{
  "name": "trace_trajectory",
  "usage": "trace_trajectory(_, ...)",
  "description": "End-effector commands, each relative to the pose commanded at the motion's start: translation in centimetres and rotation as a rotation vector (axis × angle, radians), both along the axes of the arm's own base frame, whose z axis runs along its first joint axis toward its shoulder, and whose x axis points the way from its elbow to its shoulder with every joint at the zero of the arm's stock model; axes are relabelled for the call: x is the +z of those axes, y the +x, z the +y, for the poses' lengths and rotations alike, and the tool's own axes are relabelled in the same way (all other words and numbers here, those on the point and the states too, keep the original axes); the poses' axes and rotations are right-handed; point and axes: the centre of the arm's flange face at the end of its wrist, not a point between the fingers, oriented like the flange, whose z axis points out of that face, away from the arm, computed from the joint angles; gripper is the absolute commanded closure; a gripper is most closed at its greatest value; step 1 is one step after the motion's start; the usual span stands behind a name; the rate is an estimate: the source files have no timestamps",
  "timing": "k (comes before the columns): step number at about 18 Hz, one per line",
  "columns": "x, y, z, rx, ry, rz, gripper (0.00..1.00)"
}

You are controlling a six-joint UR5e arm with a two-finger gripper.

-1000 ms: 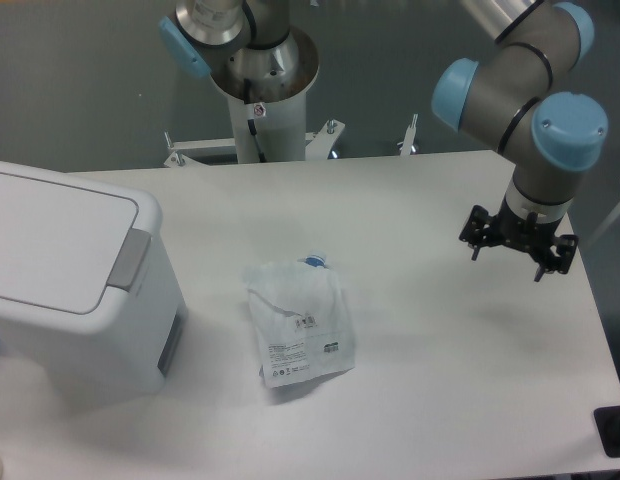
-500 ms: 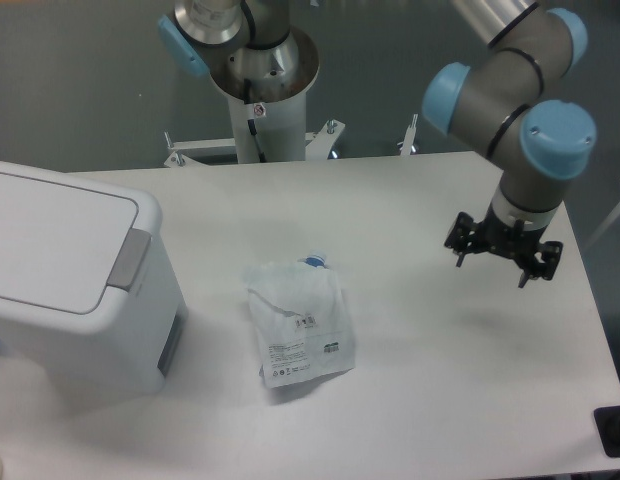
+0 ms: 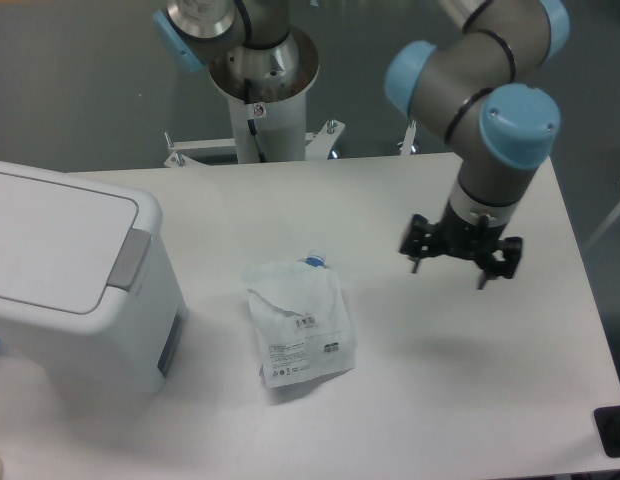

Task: Open the trash can
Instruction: 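Move the open gripper from its start pose toward the white trash can, then position the gripper at the lid edge of the white trash can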

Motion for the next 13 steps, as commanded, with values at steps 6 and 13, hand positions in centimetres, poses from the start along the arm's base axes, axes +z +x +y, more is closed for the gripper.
trace_trajectory(6, 3.1, 4.6, 3.2, 0.044, -0.009, -0.12, 0.0)
trace_trajectory(13, 6.9, 10.8, 8.2, 0.199, 0.045, -0.2, 0.0)
